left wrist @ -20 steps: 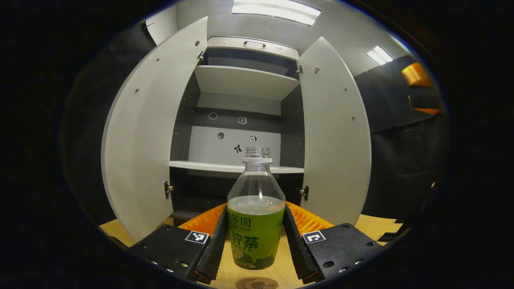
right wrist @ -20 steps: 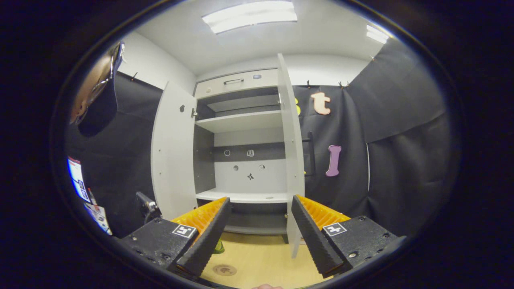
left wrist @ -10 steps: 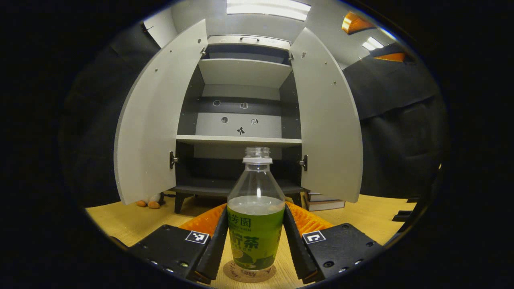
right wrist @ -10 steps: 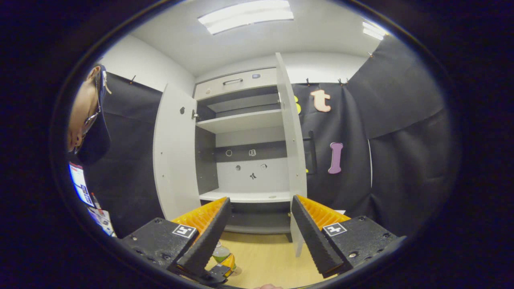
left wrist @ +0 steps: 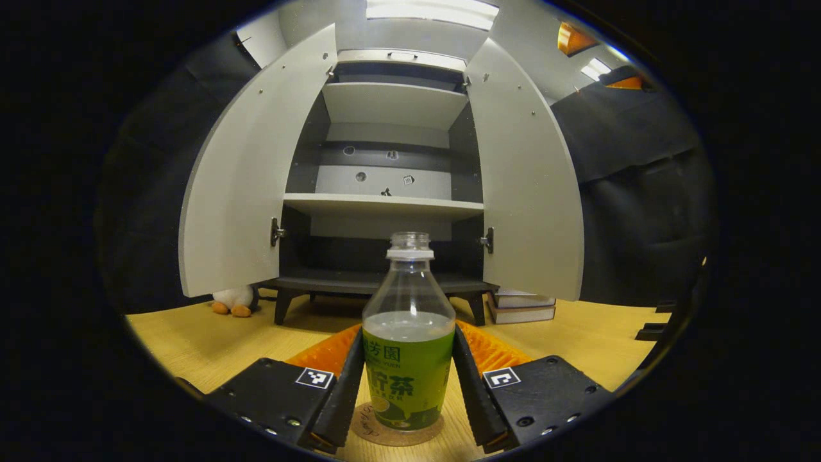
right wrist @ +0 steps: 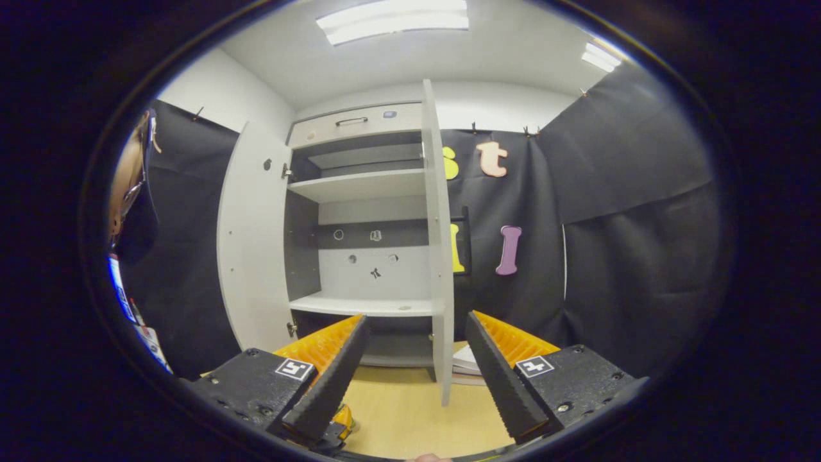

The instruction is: Grasp the bottle in the cabinet with the left hand and place it on the coaster, then close the right door with the right hand and the left door with the left hand.

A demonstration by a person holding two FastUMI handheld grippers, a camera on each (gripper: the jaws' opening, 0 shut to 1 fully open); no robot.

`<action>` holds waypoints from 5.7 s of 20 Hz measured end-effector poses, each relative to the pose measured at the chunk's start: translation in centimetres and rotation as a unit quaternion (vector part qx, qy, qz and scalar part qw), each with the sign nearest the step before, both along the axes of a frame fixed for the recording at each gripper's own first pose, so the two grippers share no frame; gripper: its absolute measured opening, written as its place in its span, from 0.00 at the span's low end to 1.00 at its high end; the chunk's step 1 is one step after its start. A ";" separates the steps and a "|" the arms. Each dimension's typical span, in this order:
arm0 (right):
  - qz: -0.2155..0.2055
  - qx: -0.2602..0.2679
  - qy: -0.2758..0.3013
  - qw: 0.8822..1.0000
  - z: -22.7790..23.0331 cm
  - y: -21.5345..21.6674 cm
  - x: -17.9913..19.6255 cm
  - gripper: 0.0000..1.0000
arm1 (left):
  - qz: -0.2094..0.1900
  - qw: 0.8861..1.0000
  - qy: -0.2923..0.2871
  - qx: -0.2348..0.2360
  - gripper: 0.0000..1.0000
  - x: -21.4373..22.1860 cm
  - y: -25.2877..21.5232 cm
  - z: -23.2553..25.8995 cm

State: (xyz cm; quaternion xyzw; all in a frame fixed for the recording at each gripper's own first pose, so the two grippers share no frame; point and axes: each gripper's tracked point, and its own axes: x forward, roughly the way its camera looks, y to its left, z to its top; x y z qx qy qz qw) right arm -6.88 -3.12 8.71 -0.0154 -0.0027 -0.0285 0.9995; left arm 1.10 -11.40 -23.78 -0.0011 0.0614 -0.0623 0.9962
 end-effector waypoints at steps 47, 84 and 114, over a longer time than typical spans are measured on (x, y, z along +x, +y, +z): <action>-0.031 0.001 -0.067 0.997 1.4 -7.2 5.2 0.95 | 0.036 0.999 0.027 -0.025 0.95 -2.1 7.7 19.4; -0.072 -0.062 -0.046 0.994 7.7 -8.5 16.4 0.98 | -0.005 0.999 0.032 -0.044 0.95 -2.8 5.9 18.7; 0.078 -0.064 -0.062 0.993 4.4 3.7 13.0 0.98 | 0.010 0.998 0.029 -0.050 0.95 -4.4 7.1 19.6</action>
